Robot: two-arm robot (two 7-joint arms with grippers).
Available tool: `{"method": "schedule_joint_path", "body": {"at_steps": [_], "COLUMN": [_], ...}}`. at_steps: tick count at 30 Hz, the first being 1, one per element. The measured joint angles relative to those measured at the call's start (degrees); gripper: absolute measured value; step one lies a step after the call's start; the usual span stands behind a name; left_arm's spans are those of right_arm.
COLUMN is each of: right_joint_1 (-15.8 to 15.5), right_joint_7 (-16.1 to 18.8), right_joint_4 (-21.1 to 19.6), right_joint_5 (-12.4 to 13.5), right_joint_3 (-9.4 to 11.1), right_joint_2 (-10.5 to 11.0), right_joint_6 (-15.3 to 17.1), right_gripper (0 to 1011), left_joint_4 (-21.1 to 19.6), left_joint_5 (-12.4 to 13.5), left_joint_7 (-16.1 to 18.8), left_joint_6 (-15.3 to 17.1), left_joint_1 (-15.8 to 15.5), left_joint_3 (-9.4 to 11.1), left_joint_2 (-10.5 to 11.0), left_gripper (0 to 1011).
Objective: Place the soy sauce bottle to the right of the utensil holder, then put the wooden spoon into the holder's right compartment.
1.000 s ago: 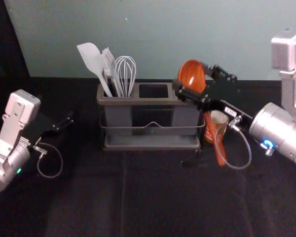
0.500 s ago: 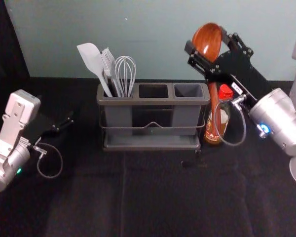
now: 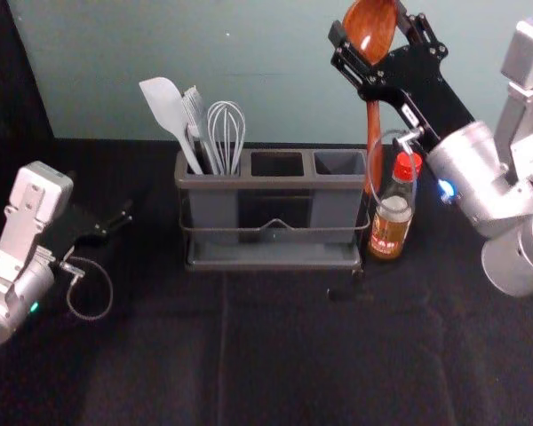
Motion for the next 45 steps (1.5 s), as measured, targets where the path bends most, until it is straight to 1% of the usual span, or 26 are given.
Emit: {"method": "schedule_joint_path", "body": {"at_steps": [3,4,6,7,10,14,21,26,27,36,45], "right_joint_1": [1.67,2.48,3.37,4.14,5.25,7.18,8.97,9.72,9.92,10.12,9.31], "right_joint_7": [-0.10,-0.11,-0.09,-0.07,-0.05,-0.37,-0.98,-0.90,-0.65,0.54,1.02], "right_joint_4": [2.70,4.19,5.63,7.06,9.04,12.57,17.11,20.01,20.98,24.20,25.20], "right_joint_5": [-0.91,-1.21,-1.36,-1.55,-1.72,-2.74,-4.56,-4.86,-4.86,-5.15,-5.93], "right_joint_3": [-0.17,-0.20,-0.21,-0.20,-0.11,0.09,0.18,0.37,0.47,0.97,1.07], "right_joint_2": [-1.34,-2.03,-2.73,-3.39,-4.35,-6.04,-8.18,-9.40,-9.73,-10.56,-10.48], "right_joint_6": [-2.00,-2.89,-3.65,-4.46,-5.56,-7.84,-10.61,-12.53,-13.33,-15.73,-15.82], "right_gripper": [840,840,840,840,840,840,840,840,840,840,840], "left_joint_4": [0.00,0.00,0.00,0.00,0.00,0.00,0.00,0.00,0.00,0.00,0.00], "left_joint_5": [0.00,0.00,0.00,0.00,0.00,0.00,0.00,0.00,0.00,0.00,0.00], "left_joint_7": [0.00,0.00,0.00,0.00,0.00,0.00,0.00,0.00,0.00,0.00,0.00], "left_joint_6": [0.00,0.00,0.00,0.00,0.00,0.00,0.00,0.00,0.00,0.00,0.00], "left_joint_1": [0.00,0.00,0.00,0.00,0.00,0.00,0.00,0.00,0.00,0.00,0.00], "left_joint_3": [0.00,0.00,0.00,0.00,0.00,0.00,0.00,0.00,0.00,0.00,0.00], "left_joint_2": [0.00,0.00,0.00,0.00,0.00,0.00,0.00,0.00,0.00,0.00,0.00], "left_gripper": [1005,1005,1005,1005,1005,1005,1005,1005,1005,1005,1005]}}
